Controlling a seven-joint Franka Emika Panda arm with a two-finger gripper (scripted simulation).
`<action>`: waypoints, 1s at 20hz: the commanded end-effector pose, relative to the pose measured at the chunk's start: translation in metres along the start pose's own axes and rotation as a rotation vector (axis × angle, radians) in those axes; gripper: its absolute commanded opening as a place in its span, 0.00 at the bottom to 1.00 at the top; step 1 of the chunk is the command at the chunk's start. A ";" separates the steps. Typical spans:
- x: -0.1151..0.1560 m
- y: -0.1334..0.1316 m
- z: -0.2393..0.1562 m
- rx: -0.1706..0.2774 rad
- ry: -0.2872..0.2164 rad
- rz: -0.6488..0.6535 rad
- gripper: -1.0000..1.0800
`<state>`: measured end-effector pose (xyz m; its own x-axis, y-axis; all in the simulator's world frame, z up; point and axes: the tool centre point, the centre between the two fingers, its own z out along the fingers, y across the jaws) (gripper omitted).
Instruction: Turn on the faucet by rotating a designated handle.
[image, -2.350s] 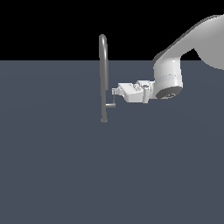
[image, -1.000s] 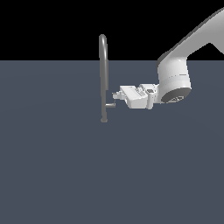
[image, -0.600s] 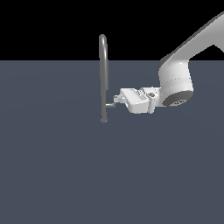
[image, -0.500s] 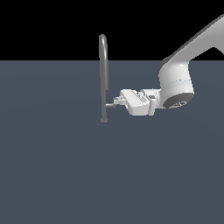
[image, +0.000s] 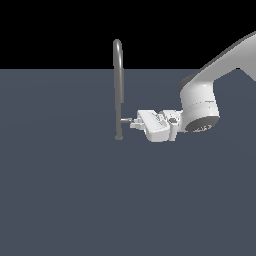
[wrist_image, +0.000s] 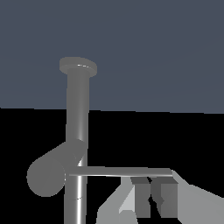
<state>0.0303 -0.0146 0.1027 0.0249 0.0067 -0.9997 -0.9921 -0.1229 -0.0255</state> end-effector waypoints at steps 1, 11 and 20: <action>0.030 0.008 0.000 0.003 0.003 0.026 0.00; 0.037 -0.004 0.000 0.001 0.000 0.014 0.00; 0.033 -0.016 0.000 -0.008 -0.003 -0.007 0.00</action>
<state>0.0467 -0.0137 0.0752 0.0369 0.0120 -0.9992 -0.9906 -0.1313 -0.0382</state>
